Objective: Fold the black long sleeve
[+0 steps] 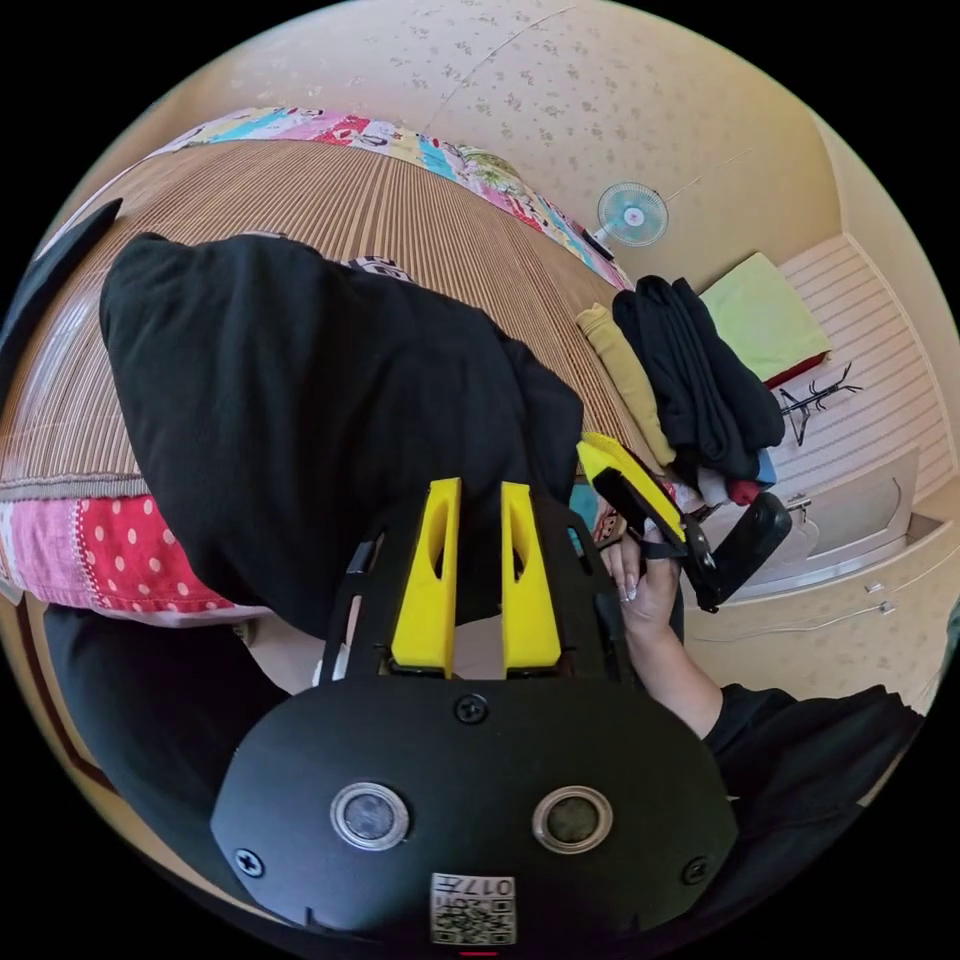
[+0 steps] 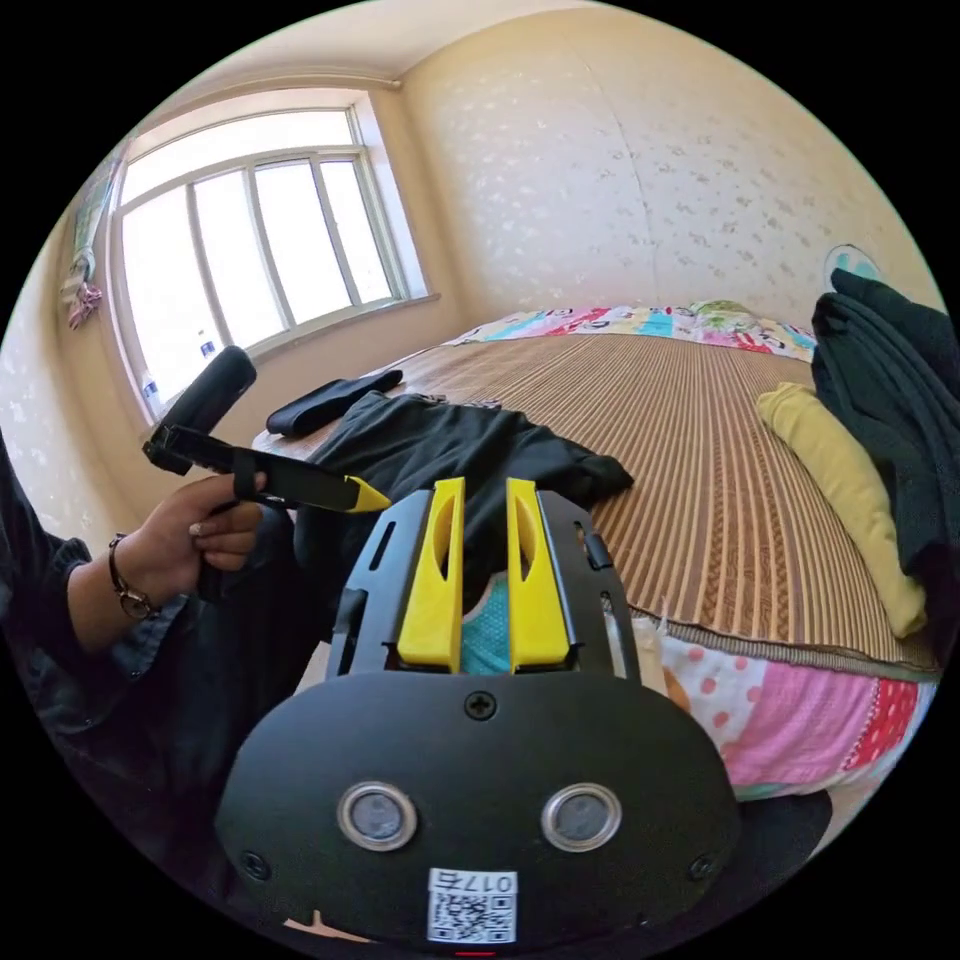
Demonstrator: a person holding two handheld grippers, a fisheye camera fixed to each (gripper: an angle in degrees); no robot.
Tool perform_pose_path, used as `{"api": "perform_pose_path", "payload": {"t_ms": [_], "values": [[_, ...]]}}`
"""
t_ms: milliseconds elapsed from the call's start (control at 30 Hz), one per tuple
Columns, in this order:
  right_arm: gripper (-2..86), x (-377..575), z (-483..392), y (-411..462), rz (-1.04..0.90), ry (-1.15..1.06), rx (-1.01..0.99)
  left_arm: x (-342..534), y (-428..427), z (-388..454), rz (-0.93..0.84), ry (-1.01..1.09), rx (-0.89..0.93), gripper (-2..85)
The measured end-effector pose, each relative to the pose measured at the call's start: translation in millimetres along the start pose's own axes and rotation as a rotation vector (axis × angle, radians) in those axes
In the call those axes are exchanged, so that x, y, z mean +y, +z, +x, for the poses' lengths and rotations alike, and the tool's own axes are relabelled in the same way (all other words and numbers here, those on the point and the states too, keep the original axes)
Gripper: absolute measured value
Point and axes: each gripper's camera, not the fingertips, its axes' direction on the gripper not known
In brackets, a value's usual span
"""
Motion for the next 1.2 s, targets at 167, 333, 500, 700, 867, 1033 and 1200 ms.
{"api": "perform_pose_path", "payload": {"t_ms": [167,333,500,700,867,1033,1200], "values": [[8.8,6.6,17.5,31.7,-0.1,0.095,-0.089,1.6,-0.7,-6.4,0.001,0.0,-0.003,6.0],[4.4,14.7,1.6,30.9,-0.066,0.015,-0.089,5.9,-2.2,-15.5,0.011,-0.015,0.028,5.9],[2.3,21.2,-20.6,32.8,-0.047,-0.131,-0.2,13.6,-14.6,-23.0,0.062,-0.029,0.056,6.5],[0.6,22.6,-29.6,71.6,-0.214,-0.179,-0.623,26.3,-51.6,-32.1,0.24,-0.053,0.055,8.8],[0.5,25.3,-45.6,70.4,-0.168,-0.214,-0.414,28.1,-50.9,-48.2,0.209,-0.102,0.061,9.2],[1.1,23.2,-41.7,57.0,-0.049,-0.168,-0.051,29.9,-37.5,-59.5,0.144,-0.152,0.05,7.0],[2.1,15.3,-17.6,67.5,-0.046,-0.041,-0.061,28.6,-36.3,-61.1,0.133,-0.15,0.037,6.5]]}}
